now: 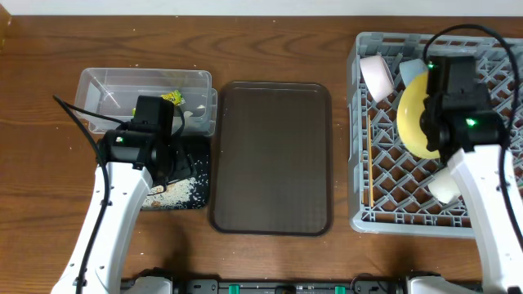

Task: Sort waste into correct bins and load items into the dishwasher rack
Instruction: 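Lift the yellow plate into the rack and stand it upright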

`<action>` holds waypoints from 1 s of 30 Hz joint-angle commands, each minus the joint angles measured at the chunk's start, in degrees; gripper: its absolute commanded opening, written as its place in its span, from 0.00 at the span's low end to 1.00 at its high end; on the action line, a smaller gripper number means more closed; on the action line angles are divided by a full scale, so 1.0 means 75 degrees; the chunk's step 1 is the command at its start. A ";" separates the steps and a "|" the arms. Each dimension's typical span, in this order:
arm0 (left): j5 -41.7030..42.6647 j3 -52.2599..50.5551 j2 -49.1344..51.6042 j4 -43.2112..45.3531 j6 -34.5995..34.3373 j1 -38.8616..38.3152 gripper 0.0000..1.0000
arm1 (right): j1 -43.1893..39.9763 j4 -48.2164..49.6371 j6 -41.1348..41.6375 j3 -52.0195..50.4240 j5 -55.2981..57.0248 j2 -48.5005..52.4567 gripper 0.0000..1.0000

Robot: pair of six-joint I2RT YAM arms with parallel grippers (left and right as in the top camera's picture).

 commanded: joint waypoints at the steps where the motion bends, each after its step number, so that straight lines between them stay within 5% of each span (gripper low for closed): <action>1: -0.0017 0.0082 -0.0096 -0.0020 -0.0096 0.0026 0.76 | 0.0044 -0.0143 0.0746 0.0009 0.0184 0.0289 0.01; 8: -0.0015 0.0082 -0.0096 -0.0020 -0.0096 0.0026 0.76 | 0.0189 -0.0245 0.1192 0.0009 -0.1271 0.0408 0.03; 15: -0.0015 0.0082 -0.0096 -0.0017 -0.0096 0.0026 0.76 | 0.0189 -0.0248 0.2340 0.0012 -0.2250 0.0402 0.42; 26: -0.0015 0.0082 -0.0096 -0.0020 -0.0096 0.0026 0.76 | 0.0090 -0.0289 0.2862 0.0017 -0.2847 -0.0122 0.67; 30: 0.0052 0.0085 -0.0099 0.0044 0.0315 0.0006 0.76 | -0.0405 -0.0277 0.3136 0.0017 -0.4124 -0.0723 0.76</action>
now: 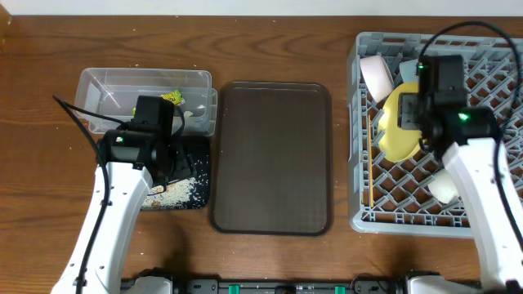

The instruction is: Sort waste into correct bins and load items into the dishwasher rack

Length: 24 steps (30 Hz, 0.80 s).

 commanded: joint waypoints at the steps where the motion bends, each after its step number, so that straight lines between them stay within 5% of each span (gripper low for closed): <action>1: 0.0192 0.0087 -0.0099 0.0105 0.0516 -0.0020 0.76 | -0.0571 0.0017 0.0356 0.0017 -0.1504 -0.0688 0.78; 7: 0.0822 0.0102 -0.0082 0.0886 0.1154 -0.0487 0.76 | -0.1699 -0.0184 -0.0221 0.0015 -0.4109 -0.0930 0.99; 24: 0.0813 -0.0041 -0.0405 -0.0635 0.1183 -0.0828 0.76 | -0.2291 -0.2436 -0.0402 -0.0291 -0.3946 -0.1241 0.99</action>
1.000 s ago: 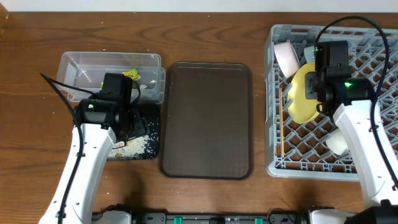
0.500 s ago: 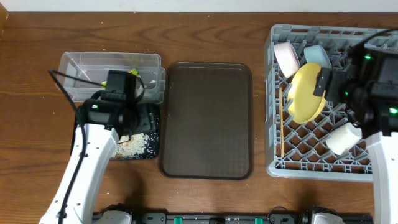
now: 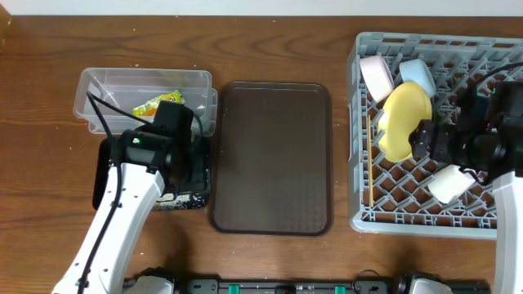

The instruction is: Sort waste into correct bins and load items into the dishwasher rack

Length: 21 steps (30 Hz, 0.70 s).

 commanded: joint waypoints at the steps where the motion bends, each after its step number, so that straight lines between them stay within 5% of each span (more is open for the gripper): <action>1: 0.0015 -0.0114 -0.0571 0.0009 0.0131 -0.0003 0.76 | -0.0047 0.0006 0.0050 -0.0326 -0.0009 -0.0396 0.99; 11: -0.0015 -0.1259 -0.4290 0.1081 0.0262 -0.0009 0.76 | -0.0038 0.1900 0.0210 -0.2873 0.0108 -0.3631 0.99; 12: -0.0015 -0.1343 -0.4628 0.1160 0.0242 -0.0009 0.95 | -0.0038 0.2057 0.0213 -0.3095 0.0108 -0.4004 0.99; 21: -0.0041 -0.1411 -0.6196 0.1285 0.0245 -0.0009 0.96 | -0.0041 0.2090 0.0204 -0.3818 0.0052 -0.5761 0.99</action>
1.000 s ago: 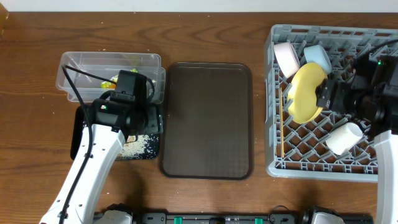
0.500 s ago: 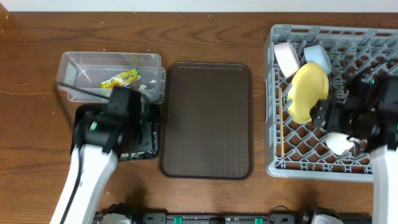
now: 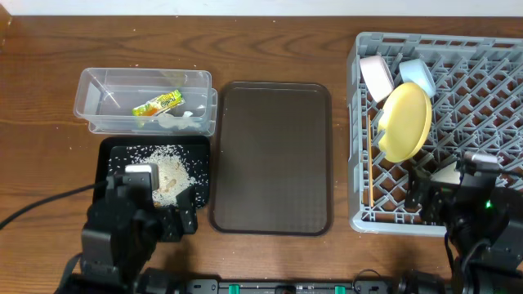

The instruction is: Sort waste into correct bins and load items into the dishwasher rack

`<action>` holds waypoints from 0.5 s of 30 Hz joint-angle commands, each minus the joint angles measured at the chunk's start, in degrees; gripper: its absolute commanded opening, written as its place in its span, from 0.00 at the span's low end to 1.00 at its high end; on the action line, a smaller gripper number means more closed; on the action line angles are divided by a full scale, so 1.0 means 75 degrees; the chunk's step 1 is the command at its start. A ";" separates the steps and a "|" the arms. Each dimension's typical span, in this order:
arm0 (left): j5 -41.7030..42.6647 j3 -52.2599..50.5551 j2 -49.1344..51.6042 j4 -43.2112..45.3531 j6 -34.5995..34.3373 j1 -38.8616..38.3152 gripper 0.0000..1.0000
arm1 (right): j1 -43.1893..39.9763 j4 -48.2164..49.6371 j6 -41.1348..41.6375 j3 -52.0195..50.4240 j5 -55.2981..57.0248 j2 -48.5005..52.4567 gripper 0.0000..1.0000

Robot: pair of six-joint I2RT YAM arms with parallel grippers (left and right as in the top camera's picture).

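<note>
A yellow plate [image 3: 405, 122] stands on edge in the grey dishwasher rack [image 3: 359, 219], next to a pink cup [image 3: 376, 75] and a pale blue cup [image 3: 417, 74]. A white cup [image 3: 446, 173] lies lower in the rack, partly behind my right gripper [image 3: 425, 198]. That gripper is open and empty at the rack's front edge. The clear bin [image 3: 88, 104] holds a yellow-green wrapper [image 3: 158, 103] and white scraps [image 3: 175, 120]. The black bin [image 3: 114, 153] holds rice [image 3: 167, 168]. My left gripper [image 3: 177, 222] is open and empty at the black bin's front rim.
A brown serving tray [image 3: 272, 155] lies between the bins and the rack with nothing on it. A thin wooden stick [image 3: 370, 175] lies along the rack's left side. Both arm bases crowd the table's front edge.
Both arms have drawn back to the table's front edge. The black bin and its rice are now uncovered. The yellow plate stays standing in the rack, untouched.
My right gripper held the yellow plate over the rack while the left arm hung over the black bin. Then the plate was lower, among the rack's pegs. Then the right gripper was off it, open beside it. Now both arms are pulled back.
</note>
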 commanded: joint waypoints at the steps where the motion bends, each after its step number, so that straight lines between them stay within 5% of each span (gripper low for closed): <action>1: -0.0038 -0.0082 -0.0172 -0.0029 0.0096 -0.0009 0.96 | -0.0041 -0.0192 0.0073 -0.0096 -0.0032 -0.0154 0.99; 15: -0.0038 -0.0082 -0.0154 -0.0047 0.0096 -0.0009 0.97 | -0.0041 -0.1268 0.0073 -0.0099 -0.0032 -0.0131 0.99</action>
